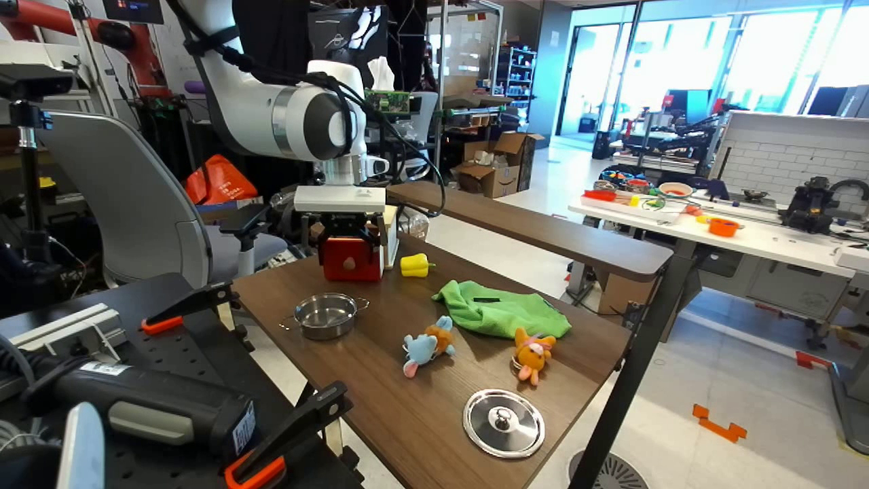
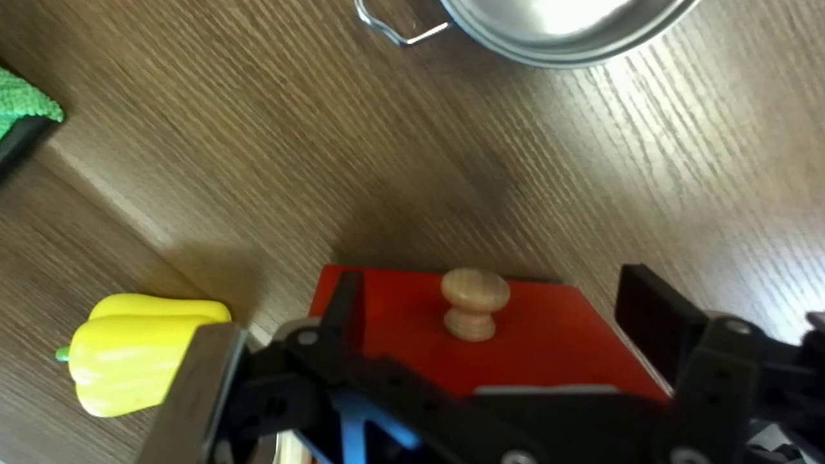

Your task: Move the green towel to the right, close the drawer, move the plush toy to the left

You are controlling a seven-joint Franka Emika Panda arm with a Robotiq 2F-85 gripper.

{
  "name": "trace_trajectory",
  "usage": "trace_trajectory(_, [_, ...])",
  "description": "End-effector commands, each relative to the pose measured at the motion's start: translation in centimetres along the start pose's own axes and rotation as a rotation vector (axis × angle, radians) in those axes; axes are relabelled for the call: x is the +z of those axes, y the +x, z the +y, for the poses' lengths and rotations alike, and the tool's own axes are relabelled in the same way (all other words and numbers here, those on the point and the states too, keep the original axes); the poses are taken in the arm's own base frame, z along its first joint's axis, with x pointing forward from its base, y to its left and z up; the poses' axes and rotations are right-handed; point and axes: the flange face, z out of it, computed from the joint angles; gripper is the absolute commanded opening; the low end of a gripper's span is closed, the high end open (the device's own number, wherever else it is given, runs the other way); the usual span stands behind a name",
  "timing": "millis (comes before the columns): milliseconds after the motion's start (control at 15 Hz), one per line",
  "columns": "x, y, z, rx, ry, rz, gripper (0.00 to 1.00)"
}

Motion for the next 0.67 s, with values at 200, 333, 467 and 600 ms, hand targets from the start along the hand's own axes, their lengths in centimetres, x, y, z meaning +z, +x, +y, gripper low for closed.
trace_trajectory(200, [0.9,2.2,-0.2,-0.003,-0.026,0.082,1.0])
trace_trajectory(333, [1.1,2.8,-0.1,-0.003,-0.033,0.096,1.0])
trace_trajectory(467, [1.1,3.4,0.1,-0.001,-0.039,0.109,1.0])
trace_trajectory(600, [1.3,4.1,0.3,-0.005,-0.047,0.123,1.0])
